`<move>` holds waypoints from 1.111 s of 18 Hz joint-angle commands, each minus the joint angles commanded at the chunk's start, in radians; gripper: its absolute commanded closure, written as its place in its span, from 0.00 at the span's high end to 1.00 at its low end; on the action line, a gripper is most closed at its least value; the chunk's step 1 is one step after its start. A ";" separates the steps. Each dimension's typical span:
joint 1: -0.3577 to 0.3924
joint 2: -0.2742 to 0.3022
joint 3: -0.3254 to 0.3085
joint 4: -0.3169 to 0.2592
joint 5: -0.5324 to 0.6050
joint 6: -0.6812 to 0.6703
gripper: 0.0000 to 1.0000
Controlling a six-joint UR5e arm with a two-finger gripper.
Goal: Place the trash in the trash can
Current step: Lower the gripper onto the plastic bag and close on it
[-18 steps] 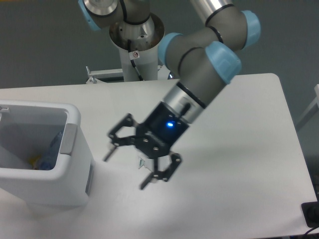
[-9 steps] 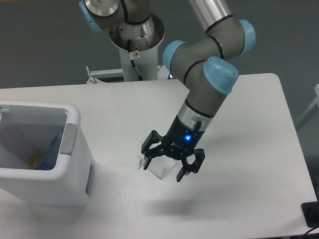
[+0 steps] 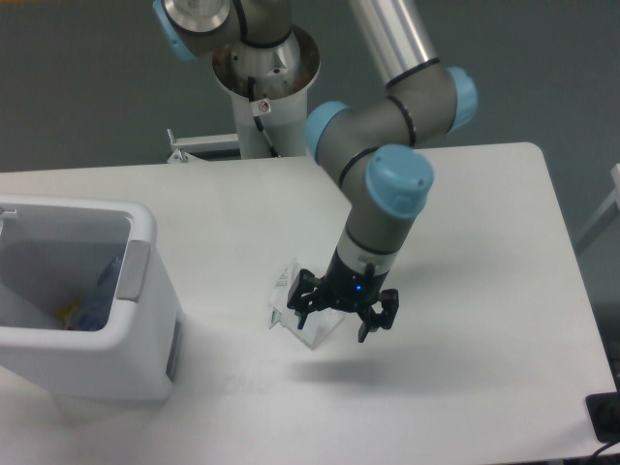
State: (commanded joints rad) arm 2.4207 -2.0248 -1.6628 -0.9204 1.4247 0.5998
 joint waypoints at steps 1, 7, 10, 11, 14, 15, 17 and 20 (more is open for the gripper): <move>-0.005 -0.009 0.000 0.002 0.025 -0.002 1.00; -0.040 -0.060 -0.003 0.000 0.109 -0.002 0.84; -0.046 -0.069 -0.012 -0.055 0.115 0.003 0.64; -0.049 -0.069 -0.003 -0.107 0.114 0.009 0.59; -0.051 -0.069 0.002 -0.138 0.112 0.011 0.45; -0.051 -0.069 0.002 -0.144 0.109 0.012 0.40; -0.052 -0.063 0.003 -0.170 0.103 0.014 0.37; -0.052 -0.057 0.006 -0.201 0.102 0.015 0.36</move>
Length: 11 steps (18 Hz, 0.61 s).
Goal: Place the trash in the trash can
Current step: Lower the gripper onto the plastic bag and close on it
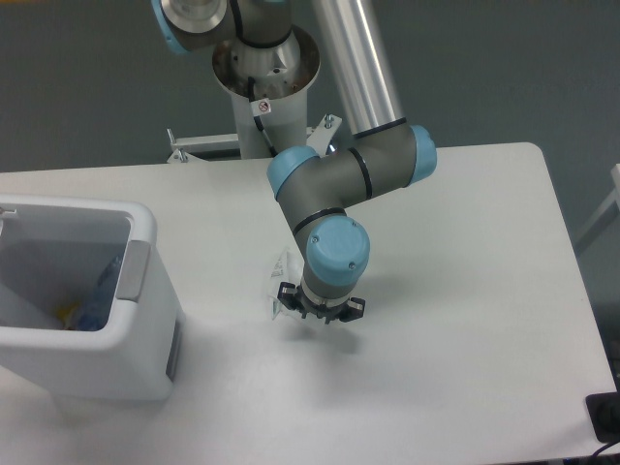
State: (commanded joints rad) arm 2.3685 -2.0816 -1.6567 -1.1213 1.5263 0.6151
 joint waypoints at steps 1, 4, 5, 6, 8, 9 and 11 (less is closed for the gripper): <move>0.000 0.000 0.002 -0.002 -0.002 0.000 0.36; 0.000 0.008 0.003 -0.002 -0.003 0.000 0.38; 0.000 0.009 0.003 -0.002 -0.005 0.000 0.38; 0.000 0.009 0.003 -0.009 -0.006 0.002 0.37; -0.003 0.014 0.008 -0.044 -0.009 0.012 0.38; -0.003 0.014 0.009 -0.045 -0.008 0.015 0.39; -0.005 0.009 0.008 -0.046 -0.005 0.015 0.54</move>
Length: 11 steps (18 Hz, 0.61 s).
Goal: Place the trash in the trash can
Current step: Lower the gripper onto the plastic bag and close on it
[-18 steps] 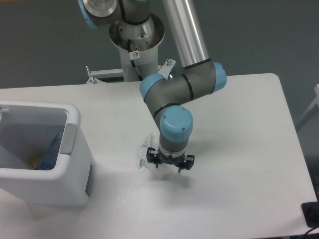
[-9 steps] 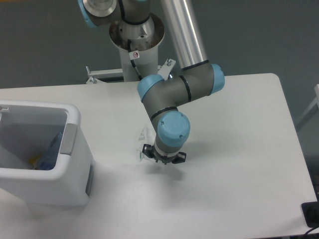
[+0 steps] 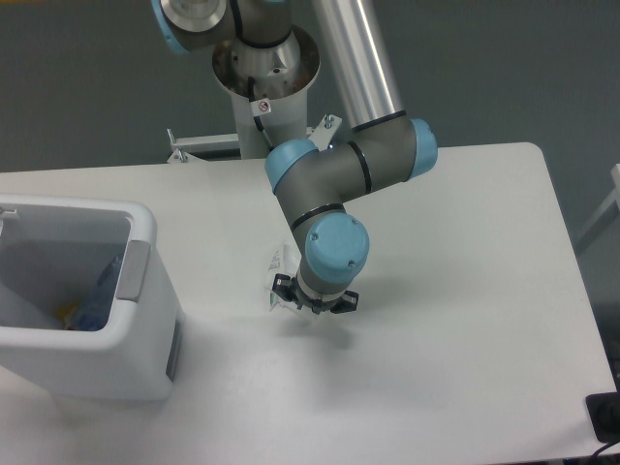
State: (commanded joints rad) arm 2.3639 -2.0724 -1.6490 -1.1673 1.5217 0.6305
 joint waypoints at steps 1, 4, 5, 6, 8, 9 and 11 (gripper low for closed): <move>0.000 -0.006 -0.003 0.000 0.005 0.000 0.64; -0.015 -0.009 -0.008 -0.046 -0.002 0.000 0.47; -0.020 -0.009 -0.003 -0.098 -0.002 0.002 0.20; -0.021 -0.009 0.001 -0.147 -0.002 0.002 0.00; -0.021 -0.008 0.020 -0.175 -0.005 0.009 0.00; -0.021 -0.009 0.032 -0.179 -0.006 0.009 0.00; -0.020 -0.006 0.044 -0.183 -0.023 0.011 0.00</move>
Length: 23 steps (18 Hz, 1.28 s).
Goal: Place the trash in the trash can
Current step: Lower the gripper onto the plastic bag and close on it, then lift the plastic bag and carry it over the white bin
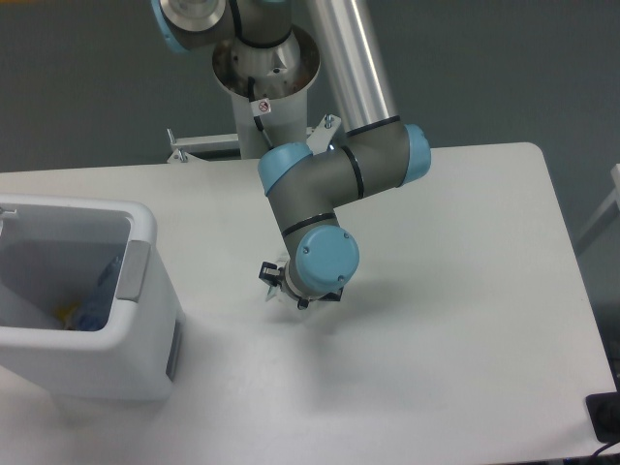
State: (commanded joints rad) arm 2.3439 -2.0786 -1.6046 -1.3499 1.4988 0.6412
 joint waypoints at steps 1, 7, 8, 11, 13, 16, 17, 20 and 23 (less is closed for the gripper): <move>0.002 0.002 0.005 0.000 -0.002 0.000 0.00; 0.012 0.014 0.035 0.000 -0.032 0.032 0.00; 0.015 0.014 0.047 0.003 -0.034 0.034 0.00; 0.038 0.014 0.109 0.002 -0.104 0.037 0.00; 0.063 0.021 0.138 0.000 -0.156 0.037 0.00; 0.098 0.044 0.186 0.009 -0.268 0.037 0.00; 0.101 0.049 0.201 0.012 -0.288 0.037 0.00; 0.112 0.051 0.258 0.011 -0.388 0.022 0.00; 0.121 0.074 0.290 0.012 -0.477 -0.008 0.00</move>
State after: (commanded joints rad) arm 2.4651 -2.0050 -1.3147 -1.3376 1.0218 0.6337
